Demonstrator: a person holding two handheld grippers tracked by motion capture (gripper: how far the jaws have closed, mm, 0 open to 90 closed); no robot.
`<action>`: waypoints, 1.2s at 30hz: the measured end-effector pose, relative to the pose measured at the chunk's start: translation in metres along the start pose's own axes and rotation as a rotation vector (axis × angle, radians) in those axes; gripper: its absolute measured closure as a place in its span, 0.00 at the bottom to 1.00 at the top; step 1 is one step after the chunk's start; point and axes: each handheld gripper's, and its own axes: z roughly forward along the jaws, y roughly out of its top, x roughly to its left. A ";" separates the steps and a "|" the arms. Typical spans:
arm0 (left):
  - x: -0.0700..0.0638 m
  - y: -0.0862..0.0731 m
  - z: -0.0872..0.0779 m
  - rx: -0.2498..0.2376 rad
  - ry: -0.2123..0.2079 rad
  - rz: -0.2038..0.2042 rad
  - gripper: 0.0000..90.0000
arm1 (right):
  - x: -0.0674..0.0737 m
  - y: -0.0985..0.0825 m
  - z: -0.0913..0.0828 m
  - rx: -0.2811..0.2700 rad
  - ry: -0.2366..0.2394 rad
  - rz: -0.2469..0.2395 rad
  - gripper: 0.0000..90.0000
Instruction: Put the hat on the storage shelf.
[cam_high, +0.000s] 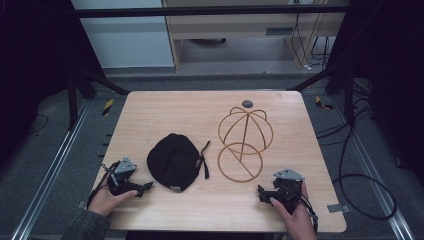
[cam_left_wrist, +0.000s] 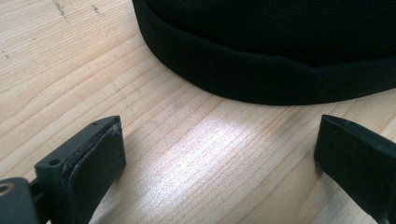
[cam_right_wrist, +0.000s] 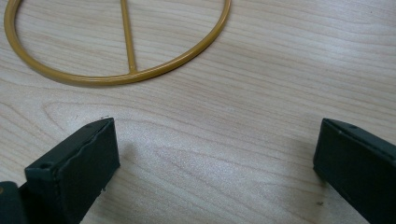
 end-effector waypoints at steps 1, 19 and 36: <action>0.000 0.000 0.000 0.000 0.000 0.000 0.01 | 0.000 0.000 0.000 0.000 0.000 0.000 0.00; -0.018 0.008 -0.020 -0.002 -0.031 0.002 0.06 | 0.000 0.000 0.000 0.000 0.000 -0.002 0.00; -0.043 0.046 -0.028 0.070 -0.050 0.119 0.07 | -0.001 0.000 0.000 -0.001 0.002 -0.009 0.00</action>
